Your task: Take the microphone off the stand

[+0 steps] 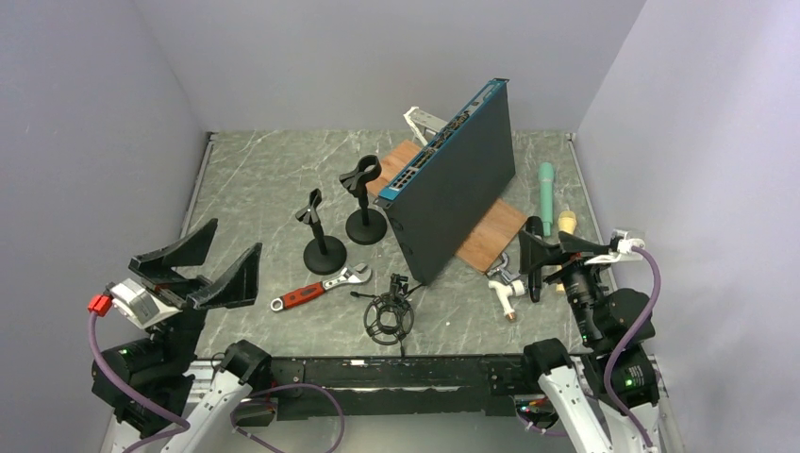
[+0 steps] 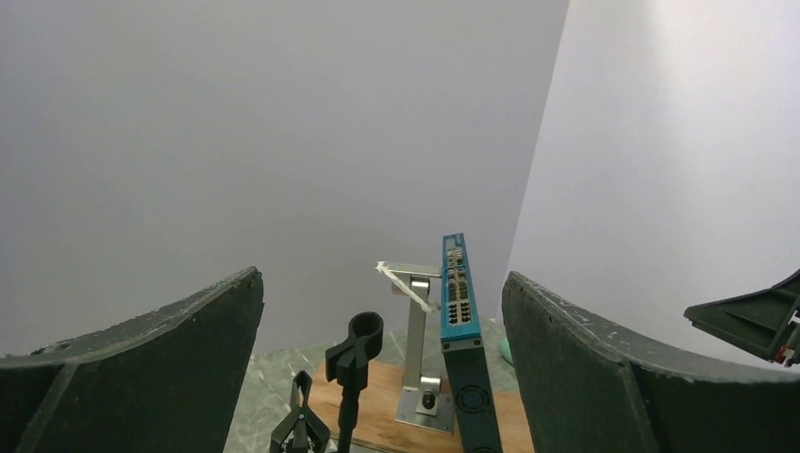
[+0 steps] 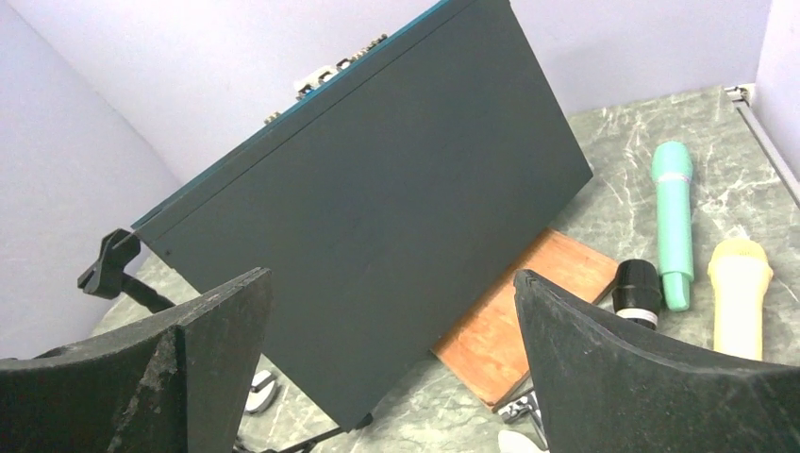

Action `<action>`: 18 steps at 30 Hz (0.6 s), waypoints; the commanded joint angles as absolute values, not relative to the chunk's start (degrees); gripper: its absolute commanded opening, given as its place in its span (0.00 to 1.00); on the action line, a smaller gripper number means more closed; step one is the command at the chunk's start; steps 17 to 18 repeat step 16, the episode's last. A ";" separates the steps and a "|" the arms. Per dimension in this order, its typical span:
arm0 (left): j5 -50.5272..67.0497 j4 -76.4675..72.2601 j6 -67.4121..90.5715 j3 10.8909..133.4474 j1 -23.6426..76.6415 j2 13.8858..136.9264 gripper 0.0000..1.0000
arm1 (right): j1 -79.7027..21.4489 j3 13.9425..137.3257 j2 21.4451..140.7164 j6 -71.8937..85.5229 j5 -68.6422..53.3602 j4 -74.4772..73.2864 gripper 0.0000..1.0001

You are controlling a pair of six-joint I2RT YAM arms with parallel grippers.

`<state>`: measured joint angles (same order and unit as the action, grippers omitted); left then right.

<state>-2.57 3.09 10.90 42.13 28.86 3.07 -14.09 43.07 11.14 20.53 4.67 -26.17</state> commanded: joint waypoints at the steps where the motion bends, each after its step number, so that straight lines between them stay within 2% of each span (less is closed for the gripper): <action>1: -4.55 -2.22 12.80 41.90 28.91 4.22 1.00 | -14.23 47.44 14.02 19.29 6.68 -26.75 1.00; 18: -5.05 -1.92 14.99 42.36 28.91 6.49 0.99 | -14.23 49.19 12.67 16.60 9.24 -28.27 1.00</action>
